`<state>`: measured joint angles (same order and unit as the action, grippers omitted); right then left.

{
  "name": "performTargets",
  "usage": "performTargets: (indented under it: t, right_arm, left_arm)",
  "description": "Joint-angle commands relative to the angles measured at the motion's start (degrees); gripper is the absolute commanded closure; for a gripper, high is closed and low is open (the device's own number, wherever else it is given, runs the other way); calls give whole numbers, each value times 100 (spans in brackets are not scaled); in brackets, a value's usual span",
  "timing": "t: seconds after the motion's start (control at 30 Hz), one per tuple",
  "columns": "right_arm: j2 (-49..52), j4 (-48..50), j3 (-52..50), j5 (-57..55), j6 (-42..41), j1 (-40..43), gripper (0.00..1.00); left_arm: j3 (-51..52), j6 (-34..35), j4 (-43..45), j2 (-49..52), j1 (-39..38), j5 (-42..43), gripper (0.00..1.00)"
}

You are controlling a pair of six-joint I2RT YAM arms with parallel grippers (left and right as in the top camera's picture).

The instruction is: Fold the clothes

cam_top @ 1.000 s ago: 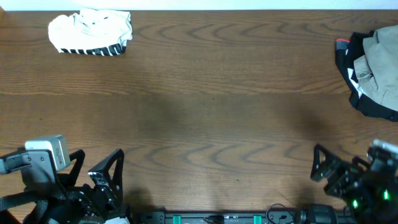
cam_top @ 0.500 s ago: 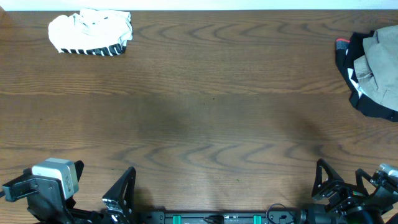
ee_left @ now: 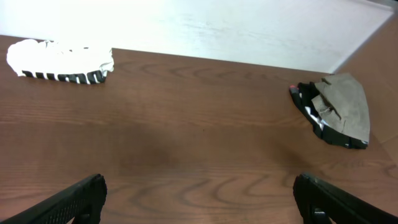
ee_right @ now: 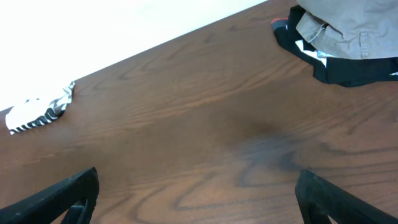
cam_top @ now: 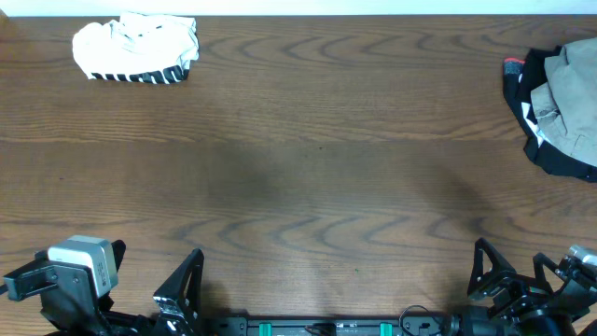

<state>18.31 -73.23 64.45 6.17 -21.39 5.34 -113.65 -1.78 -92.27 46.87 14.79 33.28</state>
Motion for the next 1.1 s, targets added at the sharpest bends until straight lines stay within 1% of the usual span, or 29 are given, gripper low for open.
performTargets:
  t: [0.0,0.43,0.63,0.77,0.9,1.07]
  right_arm:
    - [-20,11,48,-15,87,26,1]
    - [-20,0,48,-17,92,26,1]
    - [-39,-203,-2,-168,90,15,1]
    - [-282,219,-315,-721,92,17,1]
    - [-848,964,-1045,-813,131,31,1]
    - [-1558,2234,-2214,-811,129,39,1]
  left_arm:
    - [17,-101,-393,33,-13,74,2]
    - [17,-101,-393,33,-13,74,2]
    - [17,-101,-393,33,-13,74,2]
    - [17,-101,-393,33,-13,74,2]
    - [17,-101,-393,33,-13,74,2]
    - [17,-101,-393,33,-13,74,2]
